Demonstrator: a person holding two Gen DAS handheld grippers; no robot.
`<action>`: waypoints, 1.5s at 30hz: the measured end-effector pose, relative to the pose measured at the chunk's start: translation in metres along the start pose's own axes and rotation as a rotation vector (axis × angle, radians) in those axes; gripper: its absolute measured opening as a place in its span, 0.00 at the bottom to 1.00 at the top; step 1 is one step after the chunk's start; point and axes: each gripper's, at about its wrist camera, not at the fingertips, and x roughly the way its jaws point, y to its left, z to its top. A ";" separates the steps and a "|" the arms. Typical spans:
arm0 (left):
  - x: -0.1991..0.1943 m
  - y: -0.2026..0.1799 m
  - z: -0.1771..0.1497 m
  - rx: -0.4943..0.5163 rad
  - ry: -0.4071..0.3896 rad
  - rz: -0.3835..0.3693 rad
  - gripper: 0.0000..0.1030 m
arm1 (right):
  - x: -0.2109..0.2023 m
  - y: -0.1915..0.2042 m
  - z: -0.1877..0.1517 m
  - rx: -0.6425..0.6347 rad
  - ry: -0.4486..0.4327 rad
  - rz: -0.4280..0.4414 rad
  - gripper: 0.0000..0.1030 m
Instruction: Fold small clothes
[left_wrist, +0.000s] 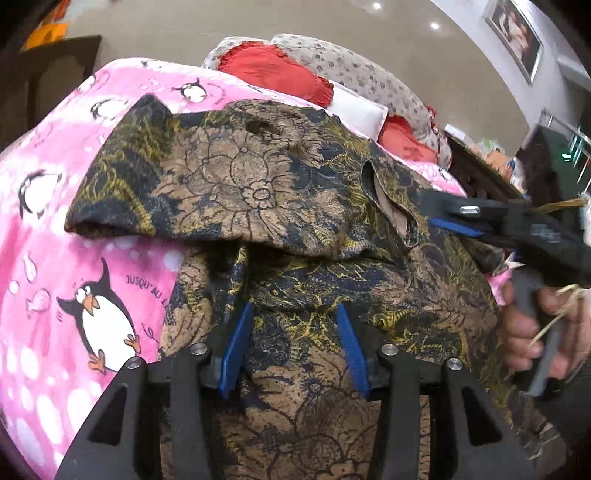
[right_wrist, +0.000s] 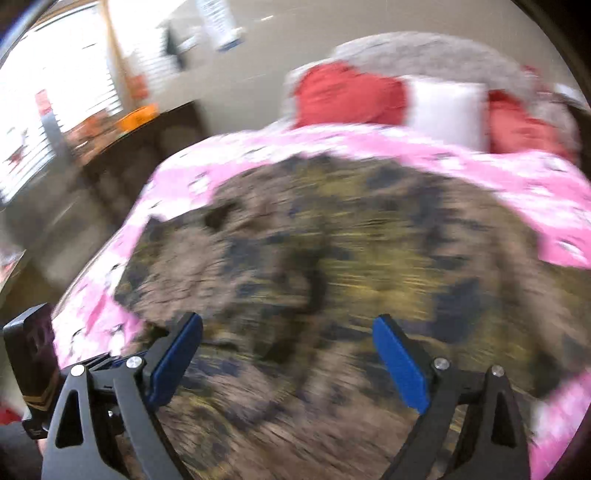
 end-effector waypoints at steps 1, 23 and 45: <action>0.001 0.000 0.000 -0.003 0.000 0.004 0.26 | 0.010 0.006 0.002 -0.021 0.007 0.002 0.88; 0.006 -0.001 0.002 0.003 0.003 0.012 0.26 | 0.052 -0.032 0.008 0.128 0.039 -0.034 0.18; 0.008 -0.004 0.004 0.015 0.013 0.031 0.26 | -0.050 -0.220 -0.040 0.551 -0.006 -0.175 0.04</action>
